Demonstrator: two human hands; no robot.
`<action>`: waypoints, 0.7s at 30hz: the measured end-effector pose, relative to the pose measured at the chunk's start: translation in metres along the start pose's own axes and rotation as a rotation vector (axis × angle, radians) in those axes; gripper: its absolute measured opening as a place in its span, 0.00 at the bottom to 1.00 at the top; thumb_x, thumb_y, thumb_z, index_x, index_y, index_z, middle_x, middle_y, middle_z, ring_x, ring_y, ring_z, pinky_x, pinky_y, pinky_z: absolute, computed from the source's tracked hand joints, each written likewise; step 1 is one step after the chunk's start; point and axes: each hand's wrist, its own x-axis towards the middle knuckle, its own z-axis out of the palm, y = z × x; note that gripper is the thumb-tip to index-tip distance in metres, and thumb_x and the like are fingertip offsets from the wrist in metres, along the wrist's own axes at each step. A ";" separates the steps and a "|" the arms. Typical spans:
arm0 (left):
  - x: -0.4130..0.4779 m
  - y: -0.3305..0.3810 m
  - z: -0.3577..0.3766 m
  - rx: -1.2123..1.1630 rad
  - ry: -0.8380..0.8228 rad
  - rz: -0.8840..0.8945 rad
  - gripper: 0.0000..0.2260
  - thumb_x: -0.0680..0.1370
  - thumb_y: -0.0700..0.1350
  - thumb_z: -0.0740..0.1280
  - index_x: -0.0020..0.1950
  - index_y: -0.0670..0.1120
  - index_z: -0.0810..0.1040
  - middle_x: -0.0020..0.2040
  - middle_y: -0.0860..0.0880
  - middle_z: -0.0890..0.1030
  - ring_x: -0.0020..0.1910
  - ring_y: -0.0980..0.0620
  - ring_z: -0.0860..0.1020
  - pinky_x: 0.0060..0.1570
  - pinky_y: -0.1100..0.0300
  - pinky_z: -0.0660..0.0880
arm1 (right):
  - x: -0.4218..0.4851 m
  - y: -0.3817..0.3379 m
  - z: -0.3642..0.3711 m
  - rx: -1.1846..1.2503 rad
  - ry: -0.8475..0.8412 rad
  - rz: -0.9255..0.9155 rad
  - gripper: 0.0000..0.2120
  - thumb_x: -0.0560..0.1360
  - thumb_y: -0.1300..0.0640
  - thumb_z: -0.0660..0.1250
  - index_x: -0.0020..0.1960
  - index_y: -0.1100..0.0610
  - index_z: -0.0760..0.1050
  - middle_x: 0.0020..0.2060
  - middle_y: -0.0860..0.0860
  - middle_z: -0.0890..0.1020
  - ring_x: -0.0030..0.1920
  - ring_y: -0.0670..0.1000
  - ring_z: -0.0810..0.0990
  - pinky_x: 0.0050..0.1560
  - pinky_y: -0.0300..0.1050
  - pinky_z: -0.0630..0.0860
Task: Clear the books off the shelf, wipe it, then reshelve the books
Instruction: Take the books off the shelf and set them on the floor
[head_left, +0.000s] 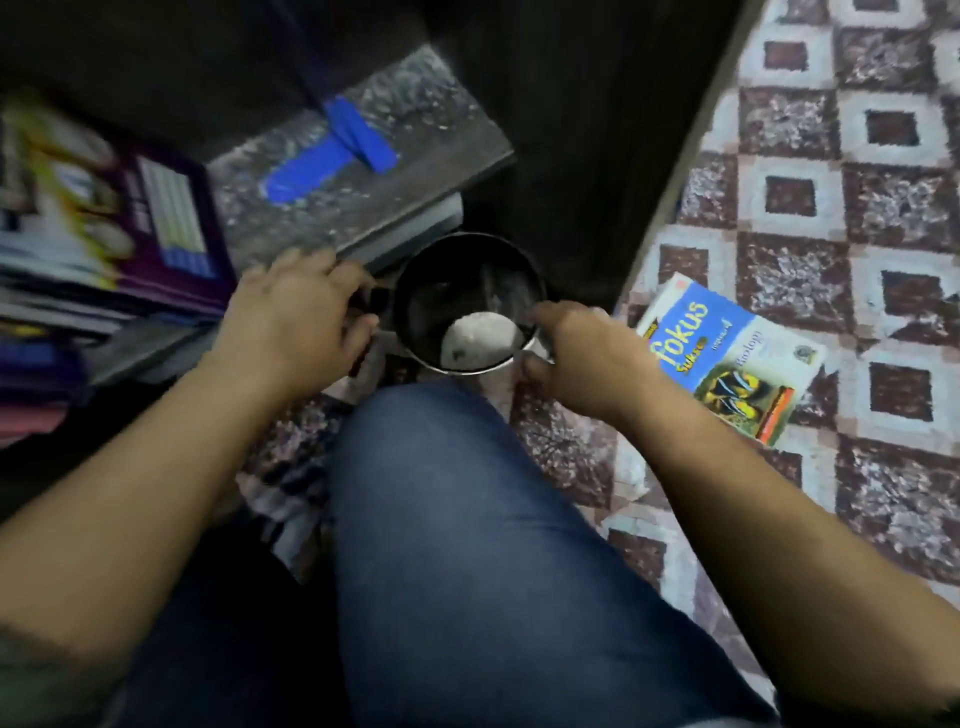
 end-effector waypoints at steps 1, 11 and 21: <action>-0.014 -0.014 -0.007 -0.006 0.024 -0.056 0.17 0.74 0.52 0.67 0.58 0.43 0.79 0.52 0.40 0.78 0.52 0.35 0.75 0.49 0.43 0.73 | 0.005 -0.022 -0.006 -0.006 0.013 -0.068 0.22 0.75 0.48 0.65 0.68 0.49 0.71 0.62 0.52 0.77 0.61 0.57 0.76 0.56 0.48 0.74; -0.131 -0.146 -0.092 0.041 0.452 -0.612 0.19 0.73 0.51 0.71 0.60 0.43 0.76 0.60 0.37 0.71 0.59 0.34 0.67 0.52 0.39 0.69 | 0.037 -0.218 -0.040 -0.182 0.099 -0.537 0.18 0.76 0.46 0.63 0.64 0.51 0.72 0.60 0.52 0.78 0.60 0.57 0.77 0.53 0.50 0.76; -0.154 -0.221 -0.112 -0.020 0.454 -0.723 0.29 0.74 0.50 0.69 0.72 0.44 0.67 0.71 0.41 0.66 0.72 0.41 0.62 0.68 0.43 0.60 | 0.067 -0.358 -0.054 -0.152 0.281 -0.806 0.35 0.74 0.53 0.68 0.77 0.48 0.56 0.68 0.54 0.68 0.63 0.59 0.73 0.57 0.55 0.75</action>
